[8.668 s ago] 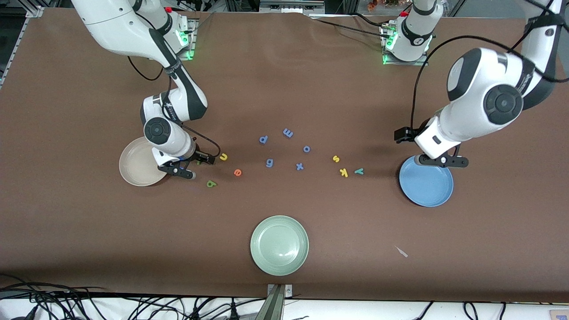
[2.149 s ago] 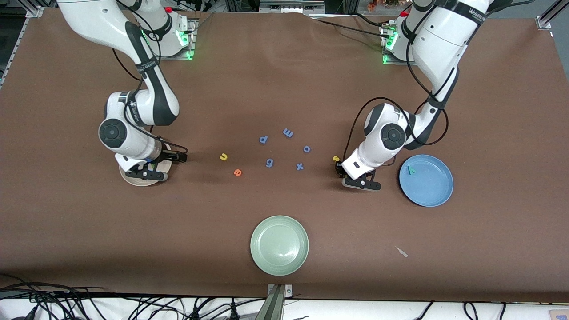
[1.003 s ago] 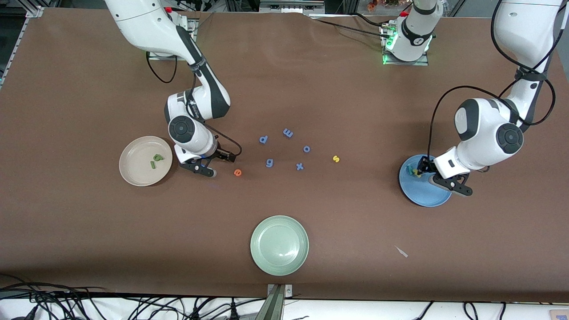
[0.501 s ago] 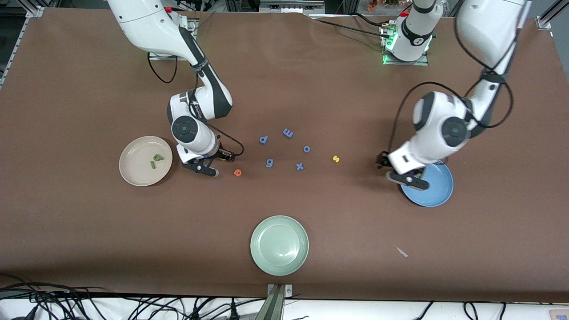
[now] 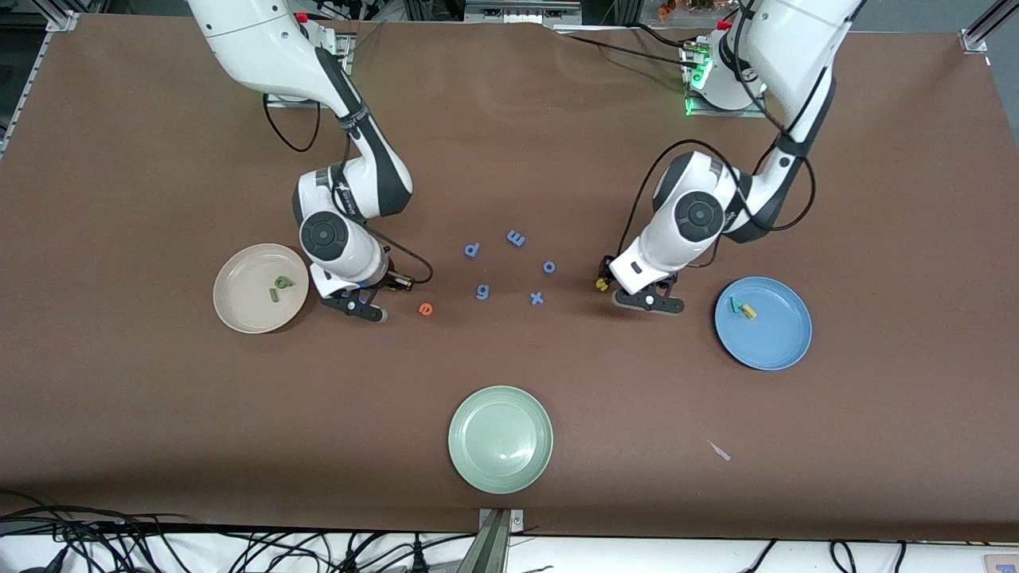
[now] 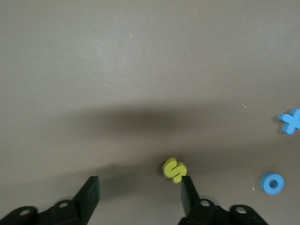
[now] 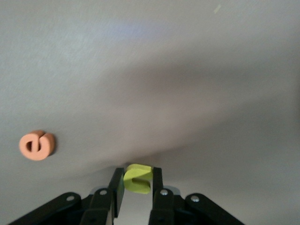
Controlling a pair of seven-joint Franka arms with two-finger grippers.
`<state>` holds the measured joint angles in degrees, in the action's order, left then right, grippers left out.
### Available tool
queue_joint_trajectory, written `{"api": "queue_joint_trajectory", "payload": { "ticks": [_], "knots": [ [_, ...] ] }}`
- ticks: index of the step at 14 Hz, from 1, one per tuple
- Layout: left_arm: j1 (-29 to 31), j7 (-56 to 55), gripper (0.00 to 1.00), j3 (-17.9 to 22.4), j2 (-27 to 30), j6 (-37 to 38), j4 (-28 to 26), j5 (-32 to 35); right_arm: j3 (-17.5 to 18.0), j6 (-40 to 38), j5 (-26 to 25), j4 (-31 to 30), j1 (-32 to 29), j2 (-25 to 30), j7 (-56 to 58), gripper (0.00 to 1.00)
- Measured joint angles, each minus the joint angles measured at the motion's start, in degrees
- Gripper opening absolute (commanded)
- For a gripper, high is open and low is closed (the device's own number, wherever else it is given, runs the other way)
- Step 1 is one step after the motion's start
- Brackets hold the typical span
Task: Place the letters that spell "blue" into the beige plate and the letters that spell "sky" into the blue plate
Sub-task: 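Grasp the n with the right gripper while the left gripper grasps the s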
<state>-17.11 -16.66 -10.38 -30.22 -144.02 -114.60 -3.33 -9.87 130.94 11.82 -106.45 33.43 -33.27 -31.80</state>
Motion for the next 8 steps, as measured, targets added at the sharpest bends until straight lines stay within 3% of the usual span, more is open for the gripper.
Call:
{"api": "queue_joint_trajectory", "payload": {
  "ticks": [4, 6, 7, 8],
  "knots": [
    [-1.9, -1.78, 0.76, 0.02, -3.69, -2.33, 1.35, 0.0, -10.93, -13.0, -0.31, 4.3, -0.36, 1.71, 20.14, 0.22],
    [-2.05, -1.8, 0.66, 0.02, -3.88, -2.32, 1.85, 0.0, -15.95, -15.61, -0.32, 4.07, -0.8, 2.2, 28.93, 0.22],
    [-2.11, -1.8, 0.56, 0.03, -3.92, -2.32, 1.91, 0.0, -17.45, -15.82, -0.34, 3.63, -1.2, 1.96, 31.23, 0.29],
    [-2.17, -1.8, 0.48, 0.07, -3.92, -2.32, 1.93, 0.01, -18.31, -15.81, -0.34, 3.21, -1.84, 1.27, 32.6, 0.57]
  ]
}}
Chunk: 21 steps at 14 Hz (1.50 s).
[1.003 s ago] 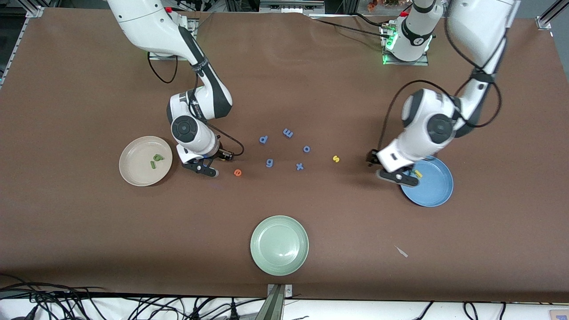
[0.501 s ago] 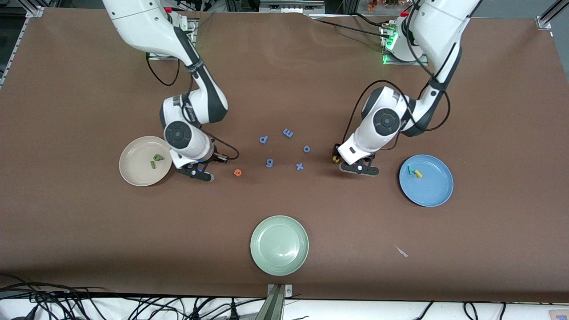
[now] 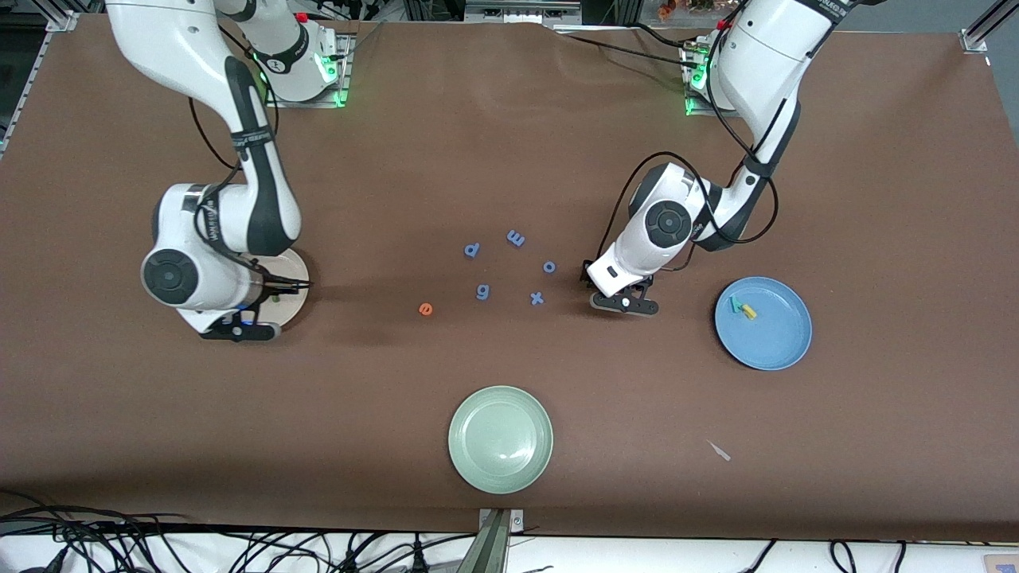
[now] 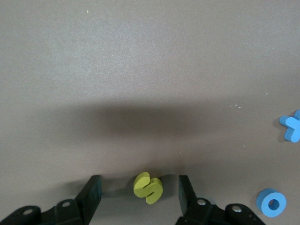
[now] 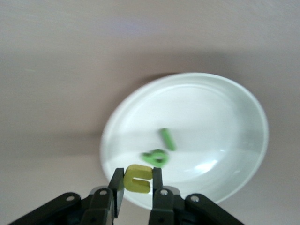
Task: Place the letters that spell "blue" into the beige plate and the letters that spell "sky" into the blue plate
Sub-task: 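Grasp the n with the right gripper while the left gripper grasps the s, then drop the n on the white plate while the left gripper drops the s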
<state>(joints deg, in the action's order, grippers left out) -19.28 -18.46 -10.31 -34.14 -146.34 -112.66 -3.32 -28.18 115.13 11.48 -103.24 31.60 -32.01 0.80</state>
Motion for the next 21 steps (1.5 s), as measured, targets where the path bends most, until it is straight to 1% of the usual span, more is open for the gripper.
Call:
{"api": "queue_joint_trajectory", "payload": {
  "ticks": [1, 2, 5, 6, 8, 10, 11, 12, 15, 17, 18, 19, 20, 21],
  "knots": [
    [-0.04, 0.0, 0.44, 0.07, 0.01, 0.0, 0.08, 0.01, -0.19, 0.08, 0.0, -0.18, -0.81, -0.94, 0.48, 1.0],
    [-0.09, 0.0, 0.42, 0.17, 0.01, 0.01, 0.17, 0.01, -0.2, 0.16, 0.01, -0.18, -1.34, -1.74, 0.58, 1.0],
    [-0.48, 0.03, 0.3, 0.31, 0.0, 0.01, 0.19, 0.02, 0.19, 0.21, 0.18, 0.76, -0.81, -2.2, 0.37, 1.0],
    [-0.56, 0.05, 0.3, 0.33, 0.0, 0.01, 0.19, 0.05, 0.39, 0.21, 0.72, 1.7, 0.2, -2.14, -1.16, 1.0],
    [-0.55, 0.08, 0.29, 0.37, 0.04, 0.02, 0.3, 0.47, 1.07, 0.22, 2.85, 3.78, 3.09, -2.1, -6.2, 1.0],
    [0.42, 0.06, 0.29, 0.7, 0.32, -0.01, 0.96, 1.55, 3.58, 0.41, 7.89, 5.25, 4.98, -2.39, -10.38, 1.0],
    [2.0, 0.72, 0.29, 0.96, 0.79, 0.09, 1.4, 2.48, 4.92, 0.67, 10.39, 6.24, 5.57, -3.03, -12.97, 1.0],
    [4.23, 3.27, 0.29, 1.1, 1.75, 0.9, 1.71, 2.99, 5.8, 1.12, 11.74, 7.47, 5.96, -4.03, -15.27, 1.0],
    [13.16, 18.2, 0.29, 1.29, 6.67, 7.17, 2.04, 3.02, 8.28, 3.94, 12.65, 11.11, 6.95, -7.52, -22.57, 1.0],
    [19.12, 29.47, 0.34, 1.41, 9.3, 10.18, 1.41, 3.02, 8.64, 7.23, 12.7, 12.25, 8.57, -9.68, -26.0, 1.0],
    [21.79, 34.17, 0.39, 1.44, 9.85, 10.54, 0.77, 3.02, 8.7, 8.89, 12.72, 12.75, 9.4, -10.73, -27.49, 1.0],
    [24.03, 37.8, 0.4, 1.5, 9.91, 10.55, 0.12, 3.02, 8.73, 10.3, 12.74, 13.34, 10.23, -11.75, -28.95, 1.0],
    [25.9, 40.62, 0.45, 1.65, 9.75, 10.55, -0.55, 3.02, 8.75, 11.11, 12.74, 13.94, 11.04, -12.68, -30.41, 1.0],
    [26.99, 42.82, 0.53, 2.09, 9.58, 10.53, -1.05, 3.02, 8.75, 11.66, 12.75, 14.35, 11.65, -13.4, -31.36, 1.0]
  ]
}}
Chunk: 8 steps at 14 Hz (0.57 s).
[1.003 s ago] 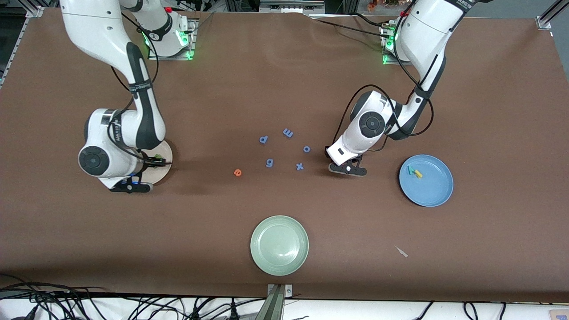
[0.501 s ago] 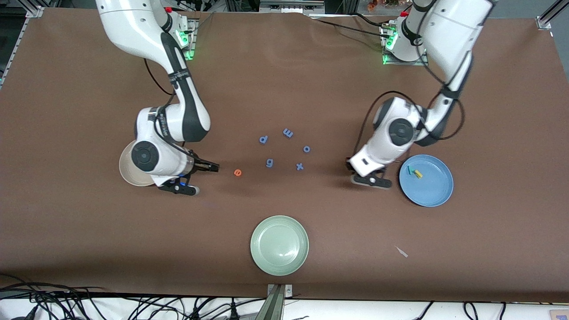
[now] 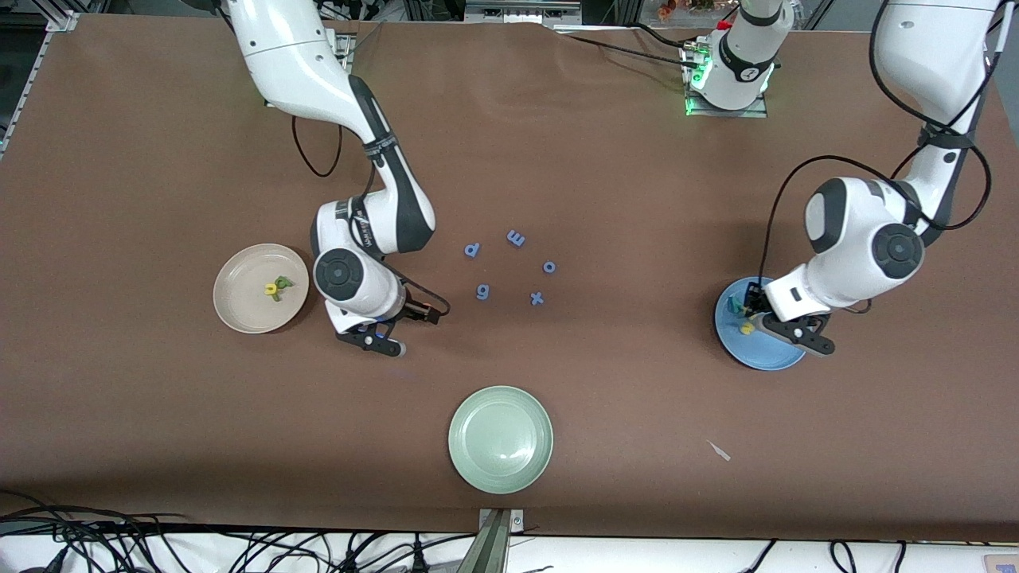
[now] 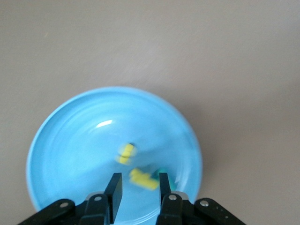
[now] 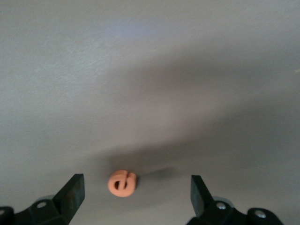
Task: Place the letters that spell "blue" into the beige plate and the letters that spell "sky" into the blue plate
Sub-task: 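Drop the n on the white plate while the left gripper drops the s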
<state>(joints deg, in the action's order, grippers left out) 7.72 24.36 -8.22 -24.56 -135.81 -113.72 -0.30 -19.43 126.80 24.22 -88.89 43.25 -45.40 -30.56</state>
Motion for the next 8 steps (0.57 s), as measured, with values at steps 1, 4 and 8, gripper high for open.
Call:
{"api": "queue_joint_trajectory", "payload": {
  "ticks": [1, 4, 8],
  "knots": [
    [0.4, 1.46, 0.72, 0.72, -0.16, -0.01, -0.26, 0.0, 0.0, 0.57, 0.01, 0.18, 0.4, -0.6, -0.49, 1.0],
    [0.51, 2.3, 1.0, 1.29, -0.64, -0.02, -0.39, 0.0, 0.17, 3.01, 0.09, 0.4, 1.03, -1.81, -0.67, 0.84],
    [0.39, 2.28, 1.0, 1.01, 1.63, -0.02, -2.95, 0.0, 0.3, 3.33, 0.52, 0.49, 1.15, -2.08, -0.67, 0.5]
  ]
}}
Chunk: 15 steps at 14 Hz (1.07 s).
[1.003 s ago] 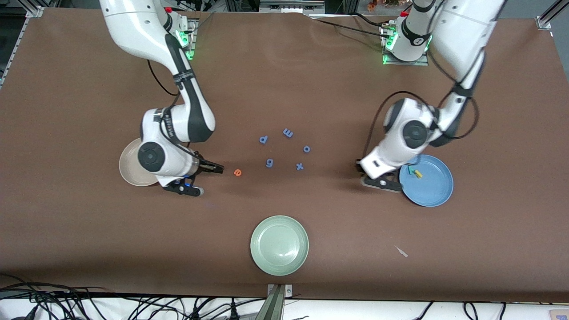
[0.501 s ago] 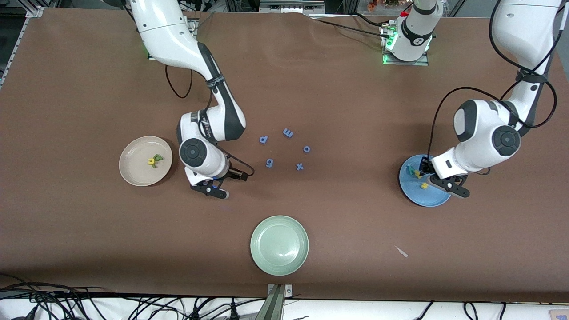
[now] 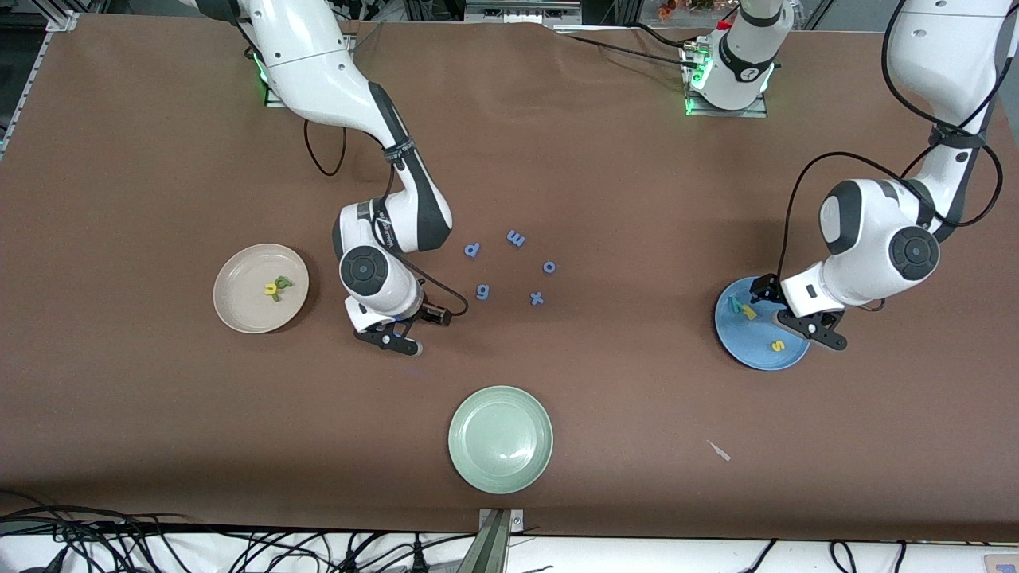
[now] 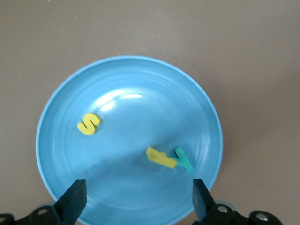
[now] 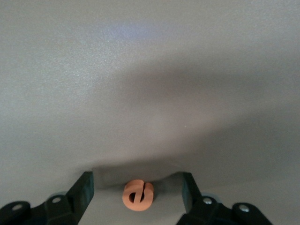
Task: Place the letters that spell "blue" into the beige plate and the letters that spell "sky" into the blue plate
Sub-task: 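Grasp the orange e with the right gripper while the left gripper withdraws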
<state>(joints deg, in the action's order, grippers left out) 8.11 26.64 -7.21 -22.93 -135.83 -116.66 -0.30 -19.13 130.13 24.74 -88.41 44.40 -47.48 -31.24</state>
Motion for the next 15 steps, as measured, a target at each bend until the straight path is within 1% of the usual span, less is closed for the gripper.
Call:
{"api": "queue_joint_trajectory", "payload": {
  "ticks": [2, 3, 5, 6, 7, 8, 10, 12, 14, 15],
  "knots": [
    [-0.2, 0.0, 1.0, -0.47, 5.02, -0.07, -3.83, 0.0, 0.09, -0.07, 0.49, 0.11, 0.02, 0.04, 0.0, 0.48],
    [-0.47, 0.0, 1.0, -0.69, 8.2, -0.09, -5.3, 0.0, 0.09, -0.12, 0.55, 0.12, 0.01, 0.07, 0.02, 0.42],
    [-1.08, -0.01, 1.0, -1.23, 14.46, 1.06, -6.63, 0.0, 0.09, -0.2, 0.57, 0.13, 0.02, 0.1, 0.12, 0.36],
    [-1.47, -0.22, 1.0, -1.58, 17.62, 3.22, -6.67, 0.0, 0.1, -0.24, 0.61, 0.14, 0.03, 0.14, 0.17, 0.27],
    [-1.8, -0.79, 1.0, -2.01, 21.0, 5.67, -6.65, 0.0, 0.09, -0.29, 0.61, 0.15, 0.03, 0.14, 0.33, 0.25],
    [-2.15, -1.78, 1.0, -2.21, 24.52, 8.46, -6.64, -0.01, 0.07, -0.45, 0.63, 0.25, 0.02, 0.21, 0.74, 0.24],
    [-2.4, -3.84, 1.0, -2.27, 31.39, 14.74, -6.56, -0.01, -0.09, -3.23, 0.81, 0.75, -0.13, 0.4, 3.33, 0.24],
    [-2.38, -5.6, 1.0, -2.12, 36.74, 23.28, -4.52, -0.01, -0.72, -7.82, 0.87, 1.75, -1.25, 0.56, 7.77, 0.24],
    [-2.36, -9.39, 1.0, -1.87, 39.45, 35.74, 1.99, -0.01, -1.75, -13.34, 0.88, 3.31, -4.26, 1.7, 14.79, 0.24],
    [-2.35, -12.31, 1.0, -1.81, 39.96, 40.76, 5.45, 0.0, -2.91, -16.4, 0.88, 3.47, -5.76, 2.61, 18.8, 0.25]
  ]
}}
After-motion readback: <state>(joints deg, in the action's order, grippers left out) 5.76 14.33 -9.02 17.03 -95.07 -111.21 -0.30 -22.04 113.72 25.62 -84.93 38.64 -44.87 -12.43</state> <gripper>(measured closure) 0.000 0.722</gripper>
